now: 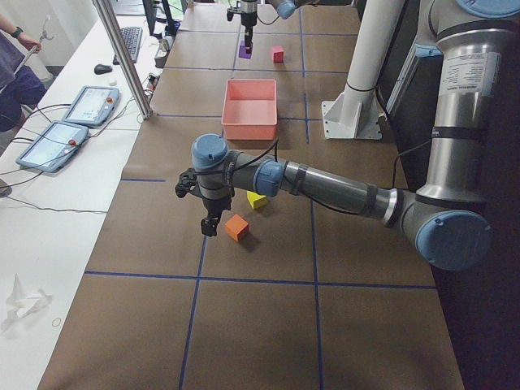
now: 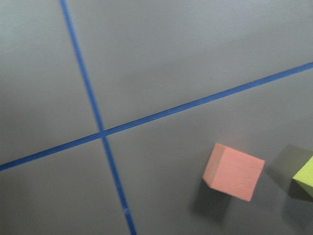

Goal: Place blocks into pink bin with both arms
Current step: 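Carry the purple cube into the bin with the right gripper and release it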

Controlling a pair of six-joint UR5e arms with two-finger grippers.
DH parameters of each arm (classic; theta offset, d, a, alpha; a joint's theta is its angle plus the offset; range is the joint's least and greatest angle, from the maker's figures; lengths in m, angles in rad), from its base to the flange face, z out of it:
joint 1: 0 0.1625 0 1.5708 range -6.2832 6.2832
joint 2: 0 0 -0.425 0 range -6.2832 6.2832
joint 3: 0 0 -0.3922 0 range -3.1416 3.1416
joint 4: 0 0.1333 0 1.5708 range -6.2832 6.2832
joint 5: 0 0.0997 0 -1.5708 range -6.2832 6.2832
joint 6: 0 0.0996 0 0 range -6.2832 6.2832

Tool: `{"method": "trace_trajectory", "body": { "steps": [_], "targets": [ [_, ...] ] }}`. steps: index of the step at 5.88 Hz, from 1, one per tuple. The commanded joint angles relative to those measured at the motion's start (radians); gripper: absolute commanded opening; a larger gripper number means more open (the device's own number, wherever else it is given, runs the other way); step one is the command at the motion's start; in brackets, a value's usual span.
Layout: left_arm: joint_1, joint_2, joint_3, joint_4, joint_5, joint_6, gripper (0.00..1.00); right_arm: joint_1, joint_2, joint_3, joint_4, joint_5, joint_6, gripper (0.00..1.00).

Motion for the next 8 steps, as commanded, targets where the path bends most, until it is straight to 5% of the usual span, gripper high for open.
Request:
{"method": "trace_trajectory", "body": {
  "steps": [1, 2, 4, 5, 8],
  "targets": [
    [0.082, 0.002, 0.002, -0.022, 0.002, -0.010, 1.00, -0.184, 0.205, -0.063, -0.068, -0.146, 0.268, 0.15],
    [0.089, 0.000, 0.014, -0.039, 0.005, -0.007, 1.00, -0.261, 0.294, -0.150, -0.068, -0.227, 0.372, 0.98],
    [0.152, 0.000, 0.144, -0.306, 0.021, -0.105, 1.00, -0.263, 0.275, -0.117, -0.069, -0.240, 0.357, 1.00],
    [0.250, 0.004, 0.149, -0.391, 0.119, -0.247, 1.00, -0.262, 0.219, -0.041, -0.072, -0.232, 0.302, 1.00],
    [0.345, -0.001, 0.186, -0.416, 0.126, -0.305, 1.00, -0.256, 0.174, -0.005, -0.081, -0.222, 0.294, 1.00]
  ]
}}
